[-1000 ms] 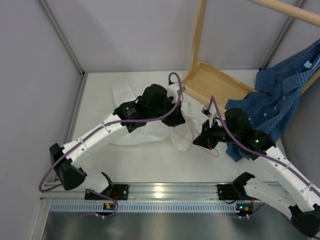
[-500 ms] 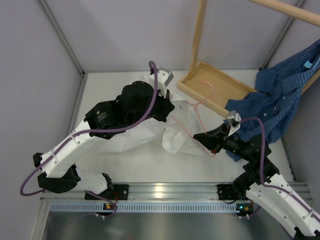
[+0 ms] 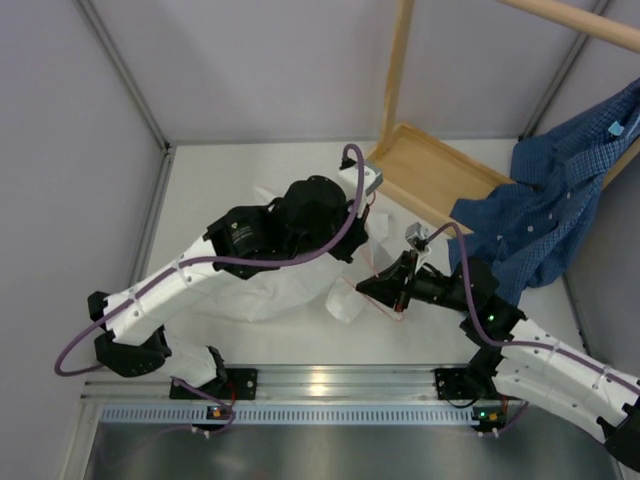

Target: Place the shirt on the hanger

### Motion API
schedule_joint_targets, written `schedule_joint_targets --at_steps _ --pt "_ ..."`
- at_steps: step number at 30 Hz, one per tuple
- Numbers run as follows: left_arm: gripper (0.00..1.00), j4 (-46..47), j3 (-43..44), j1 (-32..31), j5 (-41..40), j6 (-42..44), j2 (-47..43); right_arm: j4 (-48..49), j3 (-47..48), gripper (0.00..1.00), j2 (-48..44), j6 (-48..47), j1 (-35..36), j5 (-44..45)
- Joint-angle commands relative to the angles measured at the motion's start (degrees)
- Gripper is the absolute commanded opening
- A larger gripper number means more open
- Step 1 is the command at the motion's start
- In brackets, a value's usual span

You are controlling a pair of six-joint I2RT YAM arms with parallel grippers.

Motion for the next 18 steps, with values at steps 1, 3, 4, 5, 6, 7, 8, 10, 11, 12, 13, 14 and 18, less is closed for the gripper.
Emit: schedule_joint_targets --at_steps 1,3,4,5,6,7,8,10,11,12,13,14,18 --pt "0.0 4.0 2.1 -4.1 2.4 1.3 1.0 5.3 5.5 0.0 0.8 -4.3 2.7 5.2" --pt "0.0 3.9 2.3 -5.6 2.2 1.8 1.0 6.2 5.2 0.0 0.5 -4.1 2.7 9.8" --pt "0.0 4.0 1.9 -5.9 1.4 1.9 0.6 6.8 4.8 0.0 0.1 -3.3 2.8 11.1" --pt "0.0 3.9 1.4 -6.0 1.4 2.0 0.4 7.6 3.5 0.0 -0.2 -2.8 2.7 12.6" --pt "0.0 3.9 0.6 -6.1 1.8 2.0 0.1 10.5 2.6 0.0 -1.6 -1.3 2.8 15.2" --pt "0.0 3.9 0.3 -6.2 3.2 2.1 0.0 12.0 1.7 0.0 -2.3 -0.8 2.7 16.1" --pt "0.0 4.0 0.2 -6.6 3.8 2.1 -0.1 13.1 0.1 0.0 -3.7 -0.3 2.8 17.5" --pt "0.0 4.0 0.1 -7.7 4.0 2.2 -0.1 13.9 -0.6 0.0 -5.2 0.0 2.8 21.1" --pt "0.0 3.9 0.2 -8.1 4.1 2.6 -0.1 13.5 -1.1 0.0 -6.7 0.0 2.8 22.4" --pt "0.0 4.0 0.3 -8.3 3.2 2.6 -0.2 13.2 -1.5 0.0 -7.4 -0.3 2.8 23.9" --pt "0.0 4.0 0.4 -8.4 1.2 2.4 -0.3 12.3 -1.9 0.0 -7.9 -1.1 2.8 23.9" --pt "0.0 4.0 0.2 -8.3 -6.3 2.1 -0.9 11.8 -2.0 0.0 -8.9 -1.7 2.9 22.6" --pt "0.0 4.0 0.1 -8.2 -23.4 2.8 -0.9 13.3 -4.2 0.0 -10.3 -3.0 2.9 17.9"
